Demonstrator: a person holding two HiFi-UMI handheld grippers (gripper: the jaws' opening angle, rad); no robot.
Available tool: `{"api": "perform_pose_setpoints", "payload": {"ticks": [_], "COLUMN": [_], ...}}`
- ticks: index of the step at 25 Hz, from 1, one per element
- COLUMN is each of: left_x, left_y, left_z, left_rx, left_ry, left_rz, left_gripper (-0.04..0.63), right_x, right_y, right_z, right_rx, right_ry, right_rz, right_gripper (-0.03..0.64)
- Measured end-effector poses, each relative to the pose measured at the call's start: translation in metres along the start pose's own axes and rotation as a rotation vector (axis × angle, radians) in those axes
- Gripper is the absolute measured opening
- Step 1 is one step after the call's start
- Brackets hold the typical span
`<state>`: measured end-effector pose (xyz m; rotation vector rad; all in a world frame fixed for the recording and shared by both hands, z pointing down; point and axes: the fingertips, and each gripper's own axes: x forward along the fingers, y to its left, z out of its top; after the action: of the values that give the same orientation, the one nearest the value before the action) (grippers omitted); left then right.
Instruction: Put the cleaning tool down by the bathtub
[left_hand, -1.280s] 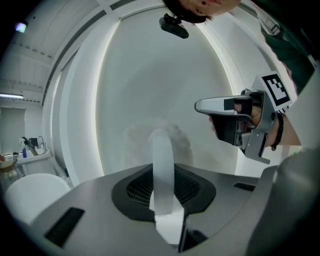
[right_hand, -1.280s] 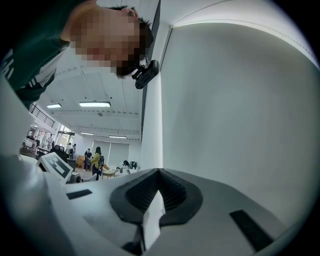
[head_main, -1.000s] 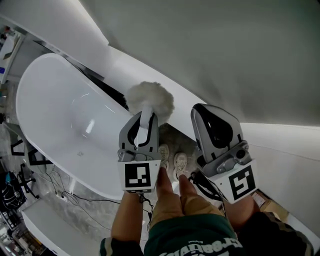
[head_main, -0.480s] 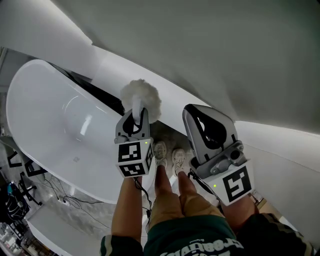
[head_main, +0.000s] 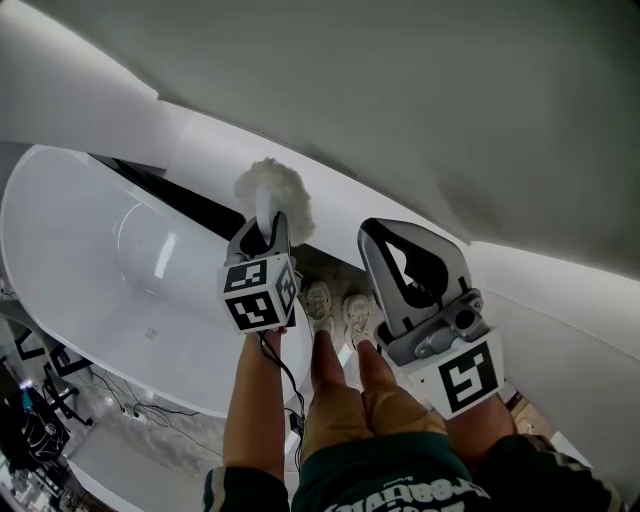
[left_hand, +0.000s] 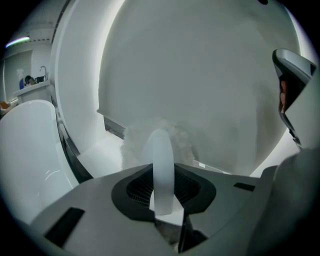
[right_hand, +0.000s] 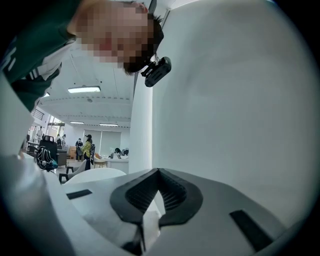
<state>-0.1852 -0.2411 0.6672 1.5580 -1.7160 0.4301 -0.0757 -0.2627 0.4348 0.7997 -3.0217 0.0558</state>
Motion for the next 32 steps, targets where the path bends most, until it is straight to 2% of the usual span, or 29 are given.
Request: {"api": "perform_pose_setpoints", "payload": {"ticks": [11,16,22,26,32], "left_x": [0.045,0.077,0.107,0.127,0.137], "left_y": [0.009,0.021,0.042,0.053,0.063], "left_z": [-0.012,-0.027,-0.024,-0.03,-0.033], "left_rx": [-0.016,-0.084,-0.069,-0.075,-0.12], "left_ry": [0.12,0.181,0.203,0.253,0.289], "left_rz": [0.018,0.03,0.072,0.12,0.154], "left_gripper": [0.094,0.094,0.094,0.094,0.094], "right_x": [0.008,0.016,0.027,0.027,0.023], "right_y": [-0.016,-0.023,-0.023,-0.029,-0.029], "right_z": [-0.005,-0.022,-0.036,-0.045,-0.047], "right_rx": [0.002,0.016,0.025,0.041,0.049], "right_ry": [0.035,0.049,0.071,0.086,0.105], "right_rz": [-0.036,-0.032,-0.011,-0.006,-0.005], "right_gripper": [0.017,0.017,0.016,0.017,0.017]}}
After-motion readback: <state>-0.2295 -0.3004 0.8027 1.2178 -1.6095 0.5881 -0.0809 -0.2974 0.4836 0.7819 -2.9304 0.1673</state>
